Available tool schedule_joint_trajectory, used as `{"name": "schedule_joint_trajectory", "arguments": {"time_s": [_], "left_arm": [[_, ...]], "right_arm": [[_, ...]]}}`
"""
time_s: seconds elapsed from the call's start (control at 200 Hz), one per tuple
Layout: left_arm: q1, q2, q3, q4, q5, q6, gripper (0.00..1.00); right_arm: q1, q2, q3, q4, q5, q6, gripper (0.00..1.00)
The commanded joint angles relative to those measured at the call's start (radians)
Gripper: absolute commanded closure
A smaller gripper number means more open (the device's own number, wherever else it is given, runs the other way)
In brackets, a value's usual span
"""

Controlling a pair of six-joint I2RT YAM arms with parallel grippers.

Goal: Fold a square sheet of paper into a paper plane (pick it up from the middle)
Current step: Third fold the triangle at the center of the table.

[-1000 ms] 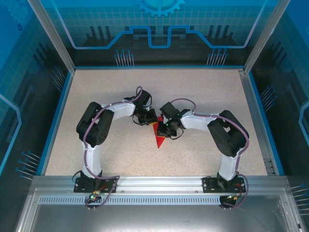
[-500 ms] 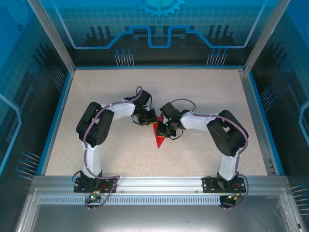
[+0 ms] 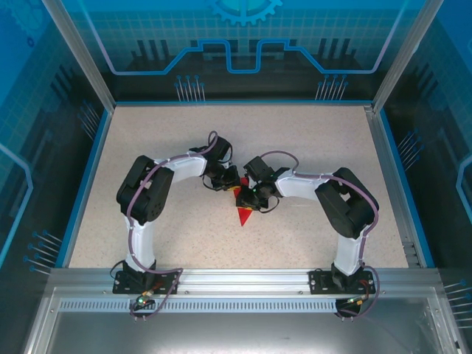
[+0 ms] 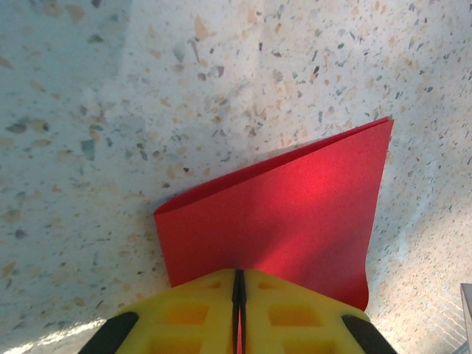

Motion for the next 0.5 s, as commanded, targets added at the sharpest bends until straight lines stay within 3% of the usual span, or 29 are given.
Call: {"name": "schedule_joint_trajectory", "arguments": {"time_s": [0.0,0.495], "left_arm": [[0.027,-0.074,0.015,-0.021,-0.022,0.01,0.88],[0.083,-0.135,-0.057,-0.007,-0.009,0.004,0.88]], "right_arm": [[0.0,0.044,-0.019,-0.034,0.018,-0.005,0.72],[-0.007,0.023,-0.073,0.031,-0.003,-0.009,0.6]]}}
